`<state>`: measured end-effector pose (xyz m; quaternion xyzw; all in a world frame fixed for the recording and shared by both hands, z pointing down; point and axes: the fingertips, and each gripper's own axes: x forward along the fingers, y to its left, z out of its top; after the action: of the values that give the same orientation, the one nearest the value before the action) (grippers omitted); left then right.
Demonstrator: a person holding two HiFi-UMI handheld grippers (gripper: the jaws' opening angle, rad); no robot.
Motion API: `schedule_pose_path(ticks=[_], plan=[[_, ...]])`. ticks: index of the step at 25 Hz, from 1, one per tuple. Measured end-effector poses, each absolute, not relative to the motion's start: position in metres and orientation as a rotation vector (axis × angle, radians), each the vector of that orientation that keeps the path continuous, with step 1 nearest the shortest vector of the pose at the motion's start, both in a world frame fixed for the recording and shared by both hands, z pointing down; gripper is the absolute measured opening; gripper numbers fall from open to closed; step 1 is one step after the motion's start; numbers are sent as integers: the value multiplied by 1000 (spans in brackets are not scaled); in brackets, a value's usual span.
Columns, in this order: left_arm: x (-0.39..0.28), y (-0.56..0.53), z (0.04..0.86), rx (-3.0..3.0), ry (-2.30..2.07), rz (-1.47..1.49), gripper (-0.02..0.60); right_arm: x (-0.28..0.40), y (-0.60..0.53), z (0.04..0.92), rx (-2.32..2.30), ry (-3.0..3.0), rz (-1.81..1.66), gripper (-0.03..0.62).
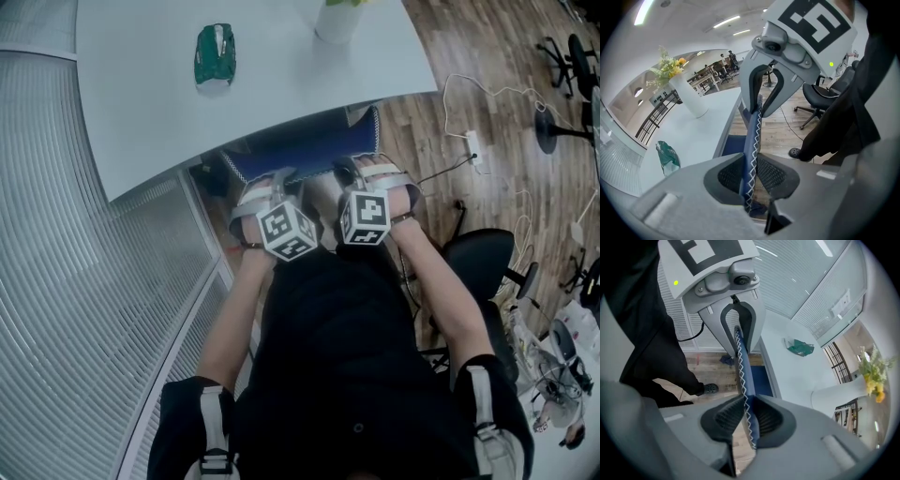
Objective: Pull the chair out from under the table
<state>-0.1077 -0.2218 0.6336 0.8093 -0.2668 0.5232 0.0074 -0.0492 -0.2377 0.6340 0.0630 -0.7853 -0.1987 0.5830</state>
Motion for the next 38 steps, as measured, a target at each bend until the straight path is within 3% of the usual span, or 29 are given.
schedule_pose_path(ticks=[38], plan=[[-24,-14,628,2369,-894,1724,87,34,-29,629,-11,-1923,-543,71]])
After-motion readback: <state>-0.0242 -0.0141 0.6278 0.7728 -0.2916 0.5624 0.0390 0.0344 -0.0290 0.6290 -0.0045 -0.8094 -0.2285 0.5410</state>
